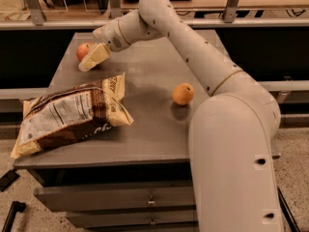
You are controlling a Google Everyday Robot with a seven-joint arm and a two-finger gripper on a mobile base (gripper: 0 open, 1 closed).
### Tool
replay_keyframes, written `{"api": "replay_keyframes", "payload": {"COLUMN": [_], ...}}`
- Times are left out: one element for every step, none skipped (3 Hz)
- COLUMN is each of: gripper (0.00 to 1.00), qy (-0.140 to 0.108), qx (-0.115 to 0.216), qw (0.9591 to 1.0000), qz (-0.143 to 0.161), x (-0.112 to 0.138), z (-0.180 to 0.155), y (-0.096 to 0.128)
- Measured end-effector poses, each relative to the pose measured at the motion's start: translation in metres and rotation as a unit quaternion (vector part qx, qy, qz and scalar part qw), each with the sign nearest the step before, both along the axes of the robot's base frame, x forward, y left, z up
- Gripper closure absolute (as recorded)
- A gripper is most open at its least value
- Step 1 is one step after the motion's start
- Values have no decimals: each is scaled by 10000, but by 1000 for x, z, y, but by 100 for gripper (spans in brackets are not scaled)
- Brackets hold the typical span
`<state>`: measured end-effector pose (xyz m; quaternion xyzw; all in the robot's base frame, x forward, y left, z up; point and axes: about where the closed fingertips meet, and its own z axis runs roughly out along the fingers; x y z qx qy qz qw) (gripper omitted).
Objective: Pick apple
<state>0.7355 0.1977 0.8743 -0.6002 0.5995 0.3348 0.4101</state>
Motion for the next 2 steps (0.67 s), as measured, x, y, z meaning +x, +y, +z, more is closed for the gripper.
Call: {"api": "replay_keyframes", "payload": {"gripper": [13,38], "qy": [13,28], "qx": [-2,-5], "qw": [10000,10000], "qz": [22,47], "x": [-1,-2], "z": [-2,-4], "y": [3,6]}}
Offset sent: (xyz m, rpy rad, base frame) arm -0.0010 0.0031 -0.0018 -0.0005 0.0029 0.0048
